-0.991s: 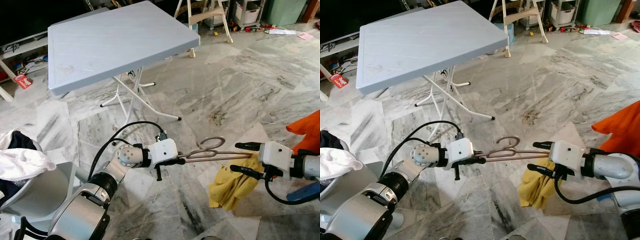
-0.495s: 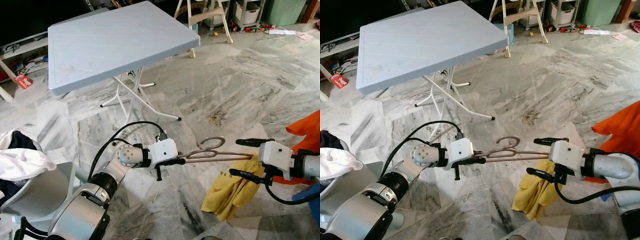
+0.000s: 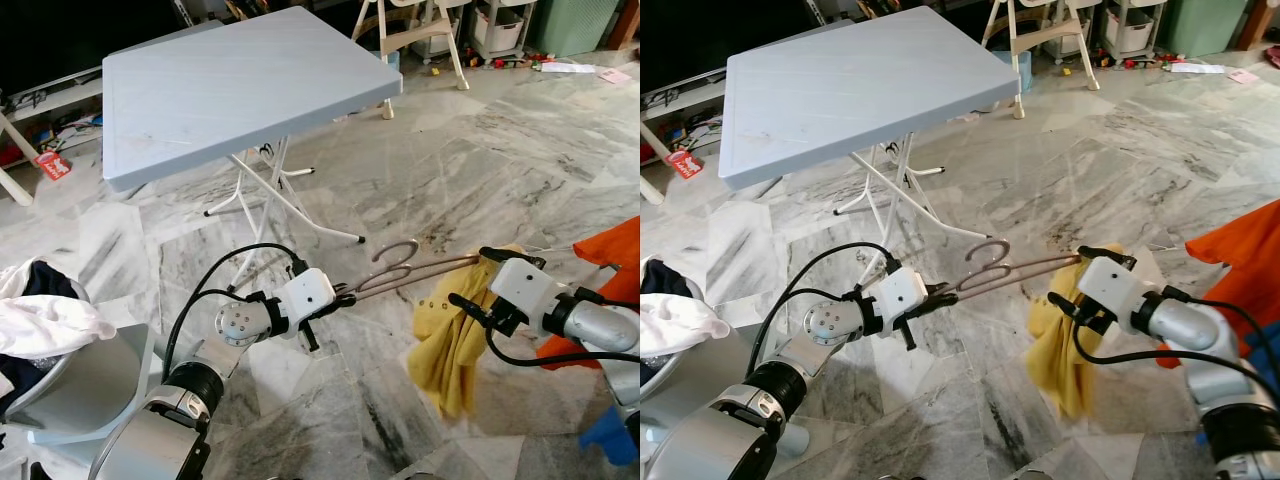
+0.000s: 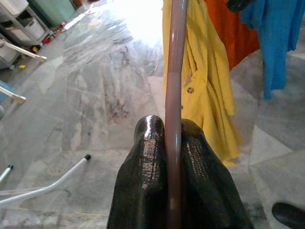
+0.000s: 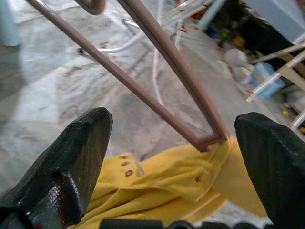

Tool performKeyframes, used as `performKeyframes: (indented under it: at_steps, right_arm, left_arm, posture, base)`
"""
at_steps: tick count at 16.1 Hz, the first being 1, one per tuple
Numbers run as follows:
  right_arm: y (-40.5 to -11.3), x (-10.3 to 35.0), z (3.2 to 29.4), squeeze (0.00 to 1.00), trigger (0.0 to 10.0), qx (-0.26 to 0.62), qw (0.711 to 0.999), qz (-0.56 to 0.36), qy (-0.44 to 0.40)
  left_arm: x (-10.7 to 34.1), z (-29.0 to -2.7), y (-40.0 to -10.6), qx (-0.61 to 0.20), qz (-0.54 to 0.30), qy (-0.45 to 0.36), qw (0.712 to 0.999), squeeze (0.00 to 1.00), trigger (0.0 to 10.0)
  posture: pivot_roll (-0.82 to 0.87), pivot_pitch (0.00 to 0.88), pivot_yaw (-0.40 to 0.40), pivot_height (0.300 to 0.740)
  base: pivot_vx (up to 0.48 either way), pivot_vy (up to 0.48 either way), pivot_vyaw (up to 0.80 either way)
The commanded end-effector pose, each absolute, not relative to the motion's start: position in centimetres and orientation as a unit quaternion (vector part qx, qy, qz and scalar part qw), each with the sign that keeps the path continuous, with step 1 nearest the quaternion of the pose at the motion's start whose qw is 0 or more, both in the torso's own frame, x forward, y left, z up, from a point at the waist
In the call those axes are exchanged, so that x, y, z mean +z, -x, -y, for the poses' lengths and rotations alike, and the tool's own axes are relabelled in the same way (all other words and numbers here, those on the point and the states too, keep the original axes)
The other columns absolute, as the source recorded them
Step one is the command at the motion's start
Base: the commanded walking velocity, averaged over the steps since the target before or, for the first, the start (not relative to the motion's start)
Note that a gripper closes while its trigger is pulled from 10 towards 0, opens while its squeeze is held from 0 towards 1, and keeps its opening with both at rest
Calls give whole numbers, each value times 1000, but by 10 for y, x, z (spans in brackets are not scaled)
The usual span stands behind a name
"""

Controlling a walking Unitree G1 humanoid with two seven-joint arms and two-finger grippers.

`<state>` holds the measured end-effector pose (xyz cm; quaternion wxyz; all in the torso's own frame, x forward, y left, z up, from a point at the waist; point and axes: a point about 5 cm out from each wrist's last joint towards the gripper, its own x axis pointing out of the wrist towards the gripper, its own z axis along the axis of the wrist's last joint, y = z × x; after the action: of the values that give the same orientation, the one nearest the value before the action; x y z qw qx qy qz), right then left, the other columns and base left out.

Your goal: Hang hanger

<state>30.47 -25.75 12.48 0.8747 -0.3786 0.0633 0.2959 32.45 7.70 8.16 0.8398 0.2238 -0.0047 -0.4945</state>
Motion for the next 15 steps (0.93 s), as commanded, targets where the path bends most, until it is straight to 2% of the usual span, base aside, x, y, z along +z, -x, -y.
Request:
performKeyframes:
  at_steps: [1,4,8,9,10,15]
  right_arm:
    - [-308,123,254,0,10000,287,874,-69,386]
    - [-314,120,252,0,10000,240,886,-67,390]
    - [-328,124,243,0,10000,141,946,-33,289]
    - [-332,119,240,0,10000,85,970,-34,224]
    - [-332,117,239,0,10000,75,973,-36,217]
    - [-334,90,221,0,10000,-2,995,-76,70]
  left_arm:
    - [94,-78,-329,-474,44,-218,852,0,0]
    - [89,-86,-329,-448,32,-213,868,0,0]
    - [87,-93,-330,-415,31,-198,887,0,0]
    - [91,-94,-331,-390,49,-181,902,0,0]
    - [92,-94,-331,-386,53,-178,904,0,0]
    - [100,-95,-330,-337,94,-136,927,0,0]
  posture:
    - [-228,50,157,740]
    - [-219,44,163,740]
    - [-208,35,168,740]
    - [-200,29,171,740]
    - [-198,28,171,740]
    - [-174,23,169,740]
  base:
    - [0,0,0]
    - [0,0,0]
    - [0,0,0]
    - [0,0,0]
    - [0,0,0]
    - [0,0,0]
